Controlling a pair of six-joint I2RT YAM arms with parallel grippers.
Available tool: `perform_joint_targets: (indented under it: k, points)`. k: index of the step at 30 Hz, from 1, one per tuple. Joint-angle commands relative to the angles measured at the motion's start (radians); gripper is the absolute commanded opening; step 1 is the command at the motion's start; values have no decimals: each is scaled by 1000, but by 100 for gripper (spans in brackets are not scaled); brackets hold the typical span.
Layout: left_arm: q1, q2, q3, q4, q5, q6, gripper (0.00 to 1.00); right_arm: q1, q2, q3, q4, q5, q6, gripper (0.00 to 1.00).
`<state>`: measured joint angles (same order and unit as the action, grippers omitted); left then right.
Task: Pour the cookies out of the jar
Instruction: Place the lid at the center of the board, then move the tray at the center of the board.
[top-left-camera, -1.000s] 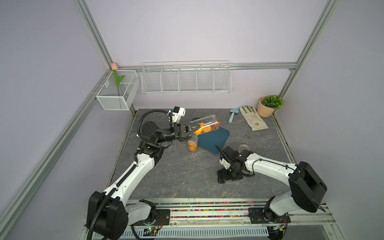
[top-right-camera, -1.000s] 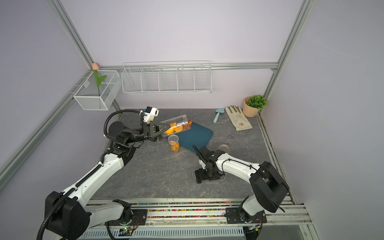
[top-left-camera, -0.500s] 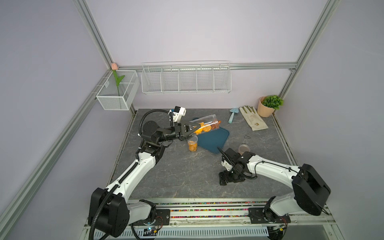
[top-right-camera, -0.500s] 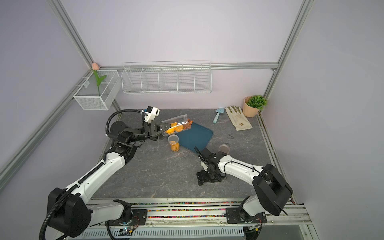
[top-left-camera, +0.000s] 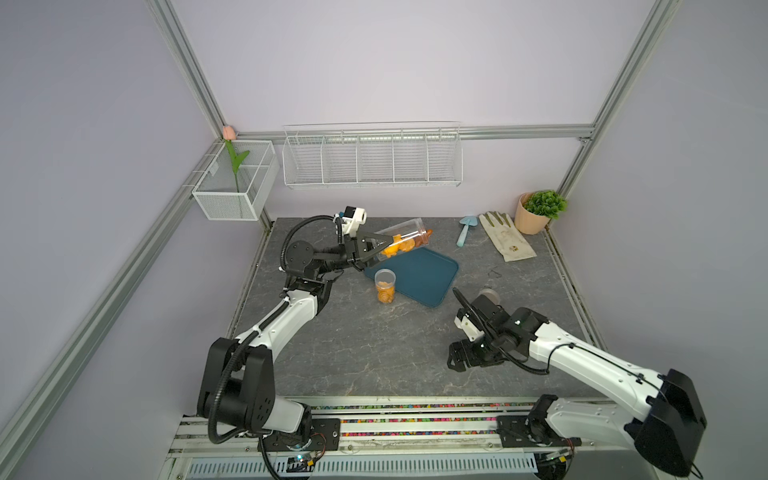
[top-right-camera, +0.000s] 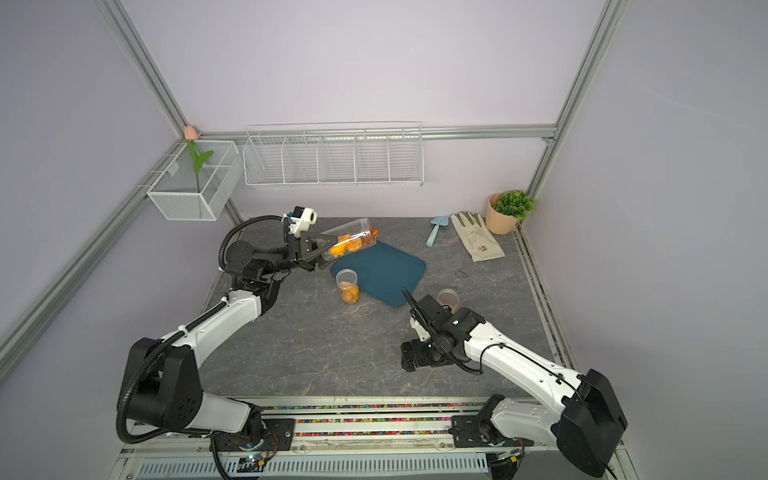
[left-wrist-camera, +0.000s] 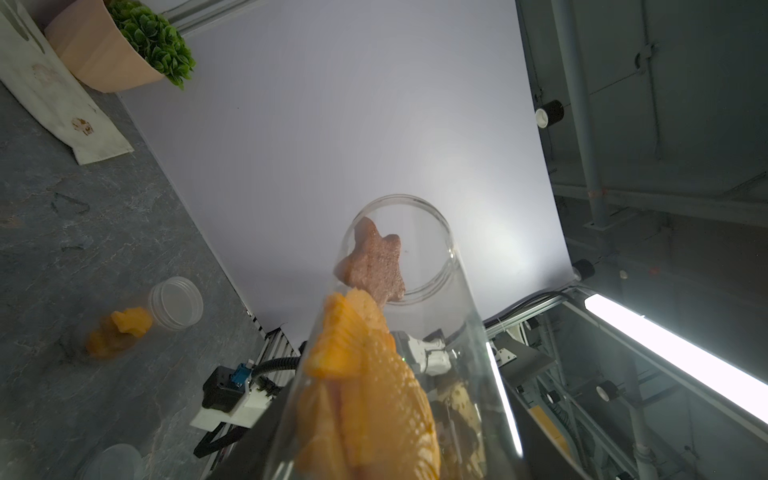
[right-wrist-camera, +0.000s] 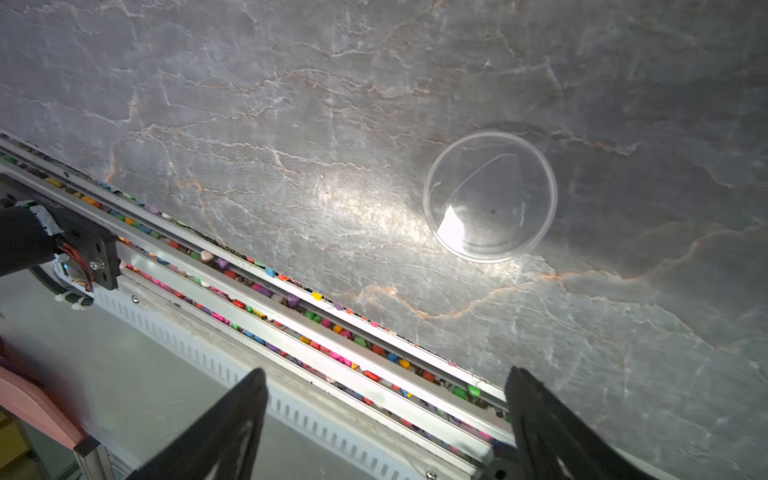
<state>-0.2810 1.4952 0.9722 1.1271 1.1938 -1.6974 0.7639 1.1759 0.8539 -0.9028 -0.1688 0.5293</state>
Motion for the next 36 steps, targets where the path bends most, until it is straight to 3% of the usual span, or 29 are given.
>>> perform_joint_targets:
  k: [1, 5, 8, 18, 23, 27, 36]
  points:
    - [43, 44, 61, 286, 42, -214, 55, 5, -15, 53, -27, 18, 34, 91]
    - [48, 62, 78, 286, 39, -208, 55, -9, 58, 126, 34, 13, 83, 91]
    - [48, 65, 87, 286, 37, -211, 55, -27, 191, 240, 37, 36, 155, 90]
    - [49, 4, 41, 282, 35, -209, 55, -158, 584, 515, 182, -132, 236, 77]
    - [60, -31, 13, 274, 34, -204, 55, -228, 752, 638, 223, -188, 229, 61]
    - [63, -46, -10, 266, 33, -199, 55, -234, 860, 756, 223, -226, 215, 58]
    - [63, -42, -10, 267, 30, -201, 55, -250, 1127, 990, 272, -374, 243, 26]
